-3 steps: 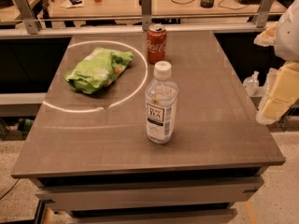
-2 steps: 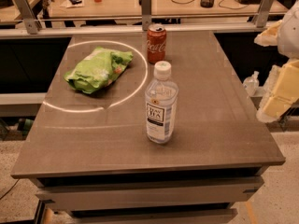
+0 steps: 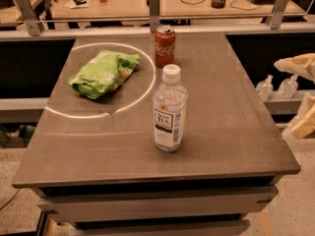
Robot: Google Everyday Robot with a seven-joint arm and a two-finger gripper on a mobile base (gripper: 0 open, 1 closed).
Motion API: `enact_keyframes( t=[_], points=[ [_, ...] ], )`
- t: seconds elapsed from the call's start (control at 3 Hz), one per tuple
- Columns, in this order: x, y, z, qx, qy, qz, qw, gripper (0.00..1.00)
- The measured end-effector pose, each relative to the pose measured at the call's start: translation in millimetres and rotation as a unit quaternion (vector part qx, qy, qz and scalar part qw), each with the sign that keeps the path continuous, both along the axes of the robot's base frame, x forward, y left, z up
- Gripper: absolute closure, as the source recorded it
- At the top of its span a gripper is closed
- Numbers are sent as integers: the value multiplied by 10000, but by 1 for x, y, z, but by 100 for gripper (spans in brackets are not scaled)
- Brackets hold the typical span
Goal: Knock blue plastic bottle over
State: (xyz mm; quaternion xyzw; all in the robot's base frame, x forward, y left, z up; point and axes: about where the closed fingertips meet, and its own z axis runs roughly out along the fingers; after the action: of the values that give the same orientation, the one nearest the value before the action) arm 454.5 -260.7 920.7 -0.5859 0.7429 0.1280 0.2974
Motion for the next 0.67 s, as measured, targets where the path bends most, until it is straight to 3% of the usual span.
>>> enact_keyframes(
  t=[0.33,0.67],
  points=[
    [-19,12,1,1177,-582,612,9895,0],
    [-43,41,10,2384,-868,960,9625,0]
  ],
)
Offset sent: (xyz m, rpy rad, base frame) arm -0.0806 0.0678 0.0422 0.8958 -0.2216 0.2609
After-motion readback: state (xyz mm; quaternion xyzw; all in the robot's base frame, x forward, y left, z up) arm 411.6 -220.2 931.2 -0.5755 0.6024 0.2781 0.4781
